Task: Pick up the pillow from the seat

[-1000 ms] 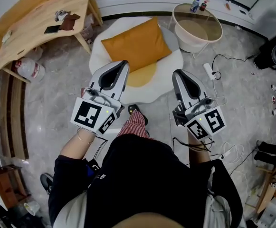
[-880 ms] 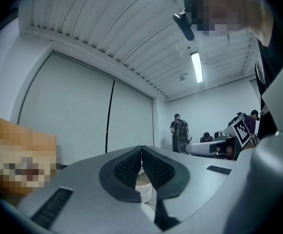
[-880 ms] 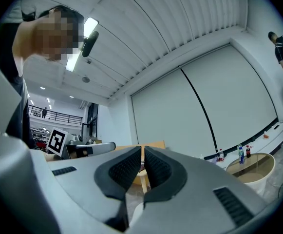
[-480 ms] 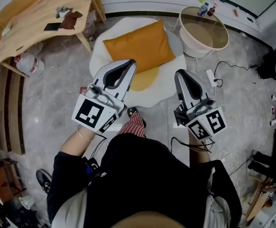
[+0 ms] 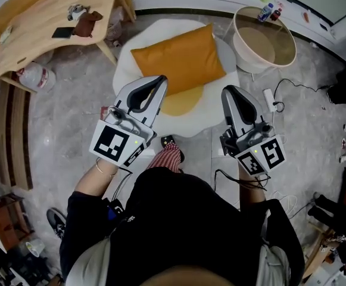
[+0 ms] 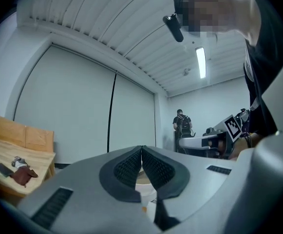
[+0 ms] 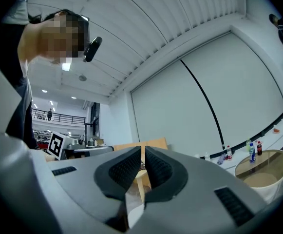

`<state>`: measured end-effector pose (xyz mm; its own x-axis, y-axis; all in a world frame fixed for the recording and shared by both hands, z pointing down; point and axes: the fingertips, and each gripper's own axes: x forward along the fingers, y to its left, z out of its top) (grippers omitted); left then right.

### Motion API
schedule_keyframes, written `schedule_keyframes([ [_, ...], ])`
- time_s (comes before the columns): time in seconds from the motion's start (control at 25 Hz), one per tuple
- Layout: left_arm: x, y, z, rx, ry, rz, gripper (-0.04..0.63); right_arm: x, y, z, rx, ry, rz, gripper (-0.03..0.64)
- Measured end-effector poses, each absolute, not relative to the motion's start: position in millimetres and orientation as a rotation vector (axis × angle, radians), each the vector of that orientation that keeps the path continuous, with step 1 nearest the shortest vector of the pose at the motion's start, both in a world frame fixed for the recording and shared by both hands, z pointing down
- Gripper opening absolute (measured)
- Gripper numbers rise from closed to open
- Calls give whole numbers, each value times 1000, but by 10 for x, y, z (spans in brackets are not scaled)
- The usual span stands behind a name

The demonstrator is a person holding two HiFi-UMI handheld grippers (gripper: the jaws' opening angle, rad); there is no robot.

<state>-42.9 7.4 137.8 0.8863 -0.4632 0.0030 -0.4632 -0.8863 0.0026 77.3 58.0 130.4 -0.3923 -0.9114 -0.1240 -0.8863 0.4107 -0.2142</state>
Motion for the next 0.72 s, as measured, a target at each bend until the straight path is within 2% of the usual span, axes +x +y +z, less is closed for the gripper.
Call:
schedule_keyframes([
  [0.72,-469,-799,1494,3026,-827,-34,11,947,-430,1449,-1691,2531,-98,23],
])
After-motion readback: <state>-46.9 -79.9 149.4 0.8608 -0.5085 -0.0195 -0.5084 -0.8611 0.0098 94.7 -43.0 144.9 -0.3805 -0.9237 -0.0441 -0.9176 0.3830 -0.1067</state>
